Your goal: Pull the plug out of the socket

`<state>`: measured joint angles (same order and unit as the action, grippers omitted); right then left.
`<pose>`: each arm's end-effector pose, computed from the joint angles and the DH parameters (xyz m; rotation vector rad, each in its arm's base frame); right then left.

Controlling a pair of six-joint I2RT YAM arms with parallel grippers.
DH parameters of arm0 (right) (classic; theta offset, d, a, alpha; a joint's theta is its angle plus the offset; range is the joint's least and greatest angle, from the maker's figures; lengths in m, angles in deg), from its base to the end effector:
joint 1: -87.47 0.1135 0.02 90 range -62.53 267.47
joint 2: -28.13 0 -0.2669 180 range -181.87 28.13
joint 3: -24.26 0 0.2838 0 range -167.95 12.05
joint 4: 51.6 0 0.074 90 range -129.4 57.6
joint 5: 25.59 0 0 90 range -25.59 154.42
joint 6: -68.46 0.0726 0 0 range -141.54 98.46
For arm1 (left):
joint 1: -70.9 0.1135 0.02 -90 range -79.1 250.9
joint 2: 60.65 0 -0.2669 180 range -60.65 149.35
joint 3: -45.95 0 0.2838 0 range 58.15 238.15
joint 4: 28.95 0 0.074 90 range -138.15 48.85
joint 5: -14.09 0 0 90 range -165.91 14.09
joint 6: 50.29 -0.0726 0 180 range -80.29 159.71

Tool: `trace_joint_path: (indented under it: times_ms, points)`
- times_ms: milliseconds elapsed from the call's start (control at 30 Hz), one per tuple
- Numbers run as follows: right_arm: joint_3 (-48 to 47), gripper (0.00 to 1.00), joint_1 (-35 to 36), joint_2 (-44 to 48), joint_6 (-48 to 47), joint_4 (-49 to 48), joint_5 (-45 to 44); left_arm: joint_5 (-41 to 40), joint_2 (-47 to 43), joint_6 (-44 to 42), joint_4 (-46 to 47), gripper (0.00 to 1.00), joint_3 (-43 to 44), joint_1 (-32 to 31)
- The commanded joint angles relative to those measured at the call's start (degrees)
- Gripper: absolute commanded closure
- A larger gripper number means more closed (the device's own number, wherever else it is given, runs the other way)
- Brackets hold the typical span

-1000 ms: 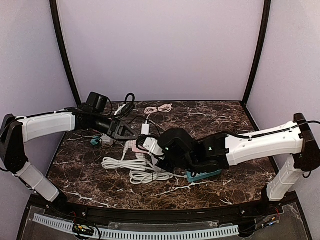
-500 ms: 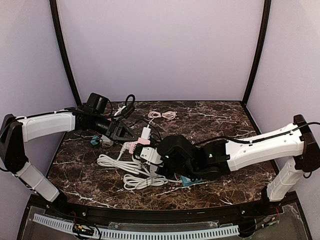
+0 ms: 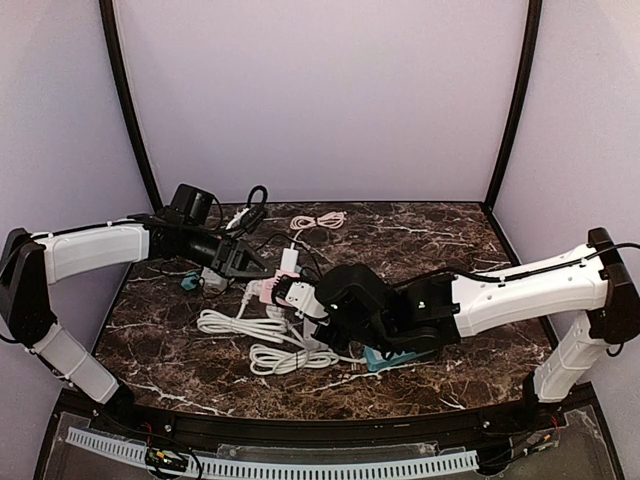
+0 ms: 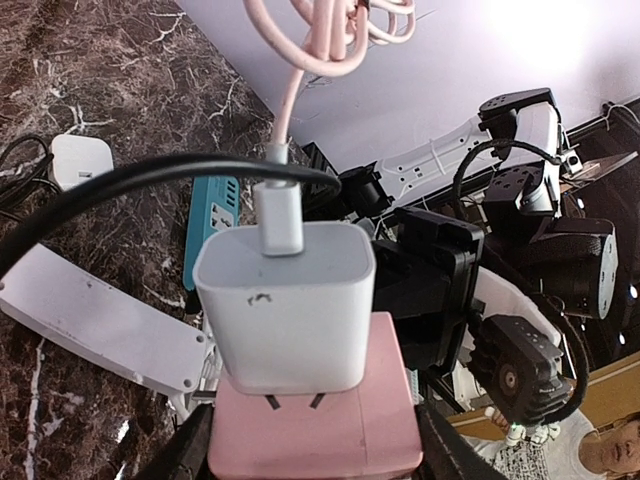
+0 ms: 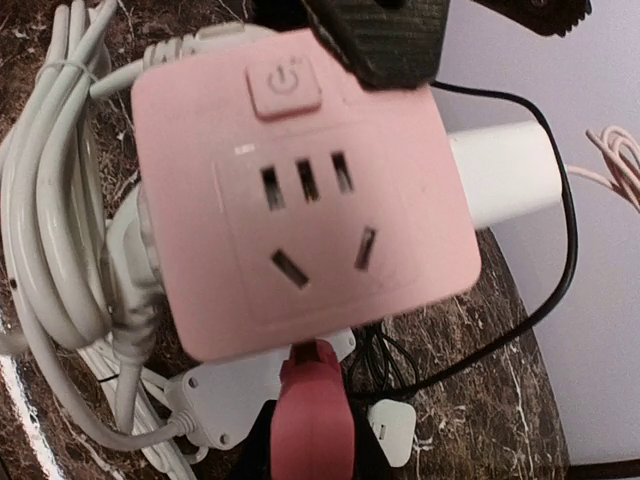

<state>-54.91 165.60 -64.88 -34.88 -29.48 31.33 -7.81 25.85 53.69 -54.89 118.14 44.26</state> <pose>0.1249 0.4016 0.2330 -1.2587 1.6629 0.0463 0.2879 -0.2198 0.2444 0.9104 2.0712 -1.7157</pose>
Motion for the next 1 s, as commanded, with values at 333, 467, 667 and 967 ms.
trace_joint_path:
  times_ms: [333, 467, 667, 967]
  points:
    - [-1.9, 1.0, -1.7, 2.9, 5.2, 7.6, -2.1, -7.5, -0.3, 0.8, 2.7, 0.93, 1.6, 5.3]
    - [-1.9, 1.0, -2.6, 3.8, 7.1, 7.8, -2.7, -7.5, -0.6, 0.9, 2.9, 0.93, 1.5, 5.3]
    - [0.6, 1.0, -10.2, 8.1, 16.1, 8.7, 3.4, -10.1, -2.3, -1.1, 1.7, 0.93, 1.5, 5.3]
    - [7.4, 1.0, -28.1, 10.3, 30.0, 7.3, 25.5, -10.3, -6.2, -1.5, 3.4, 0.93, 0.4, 5.1]
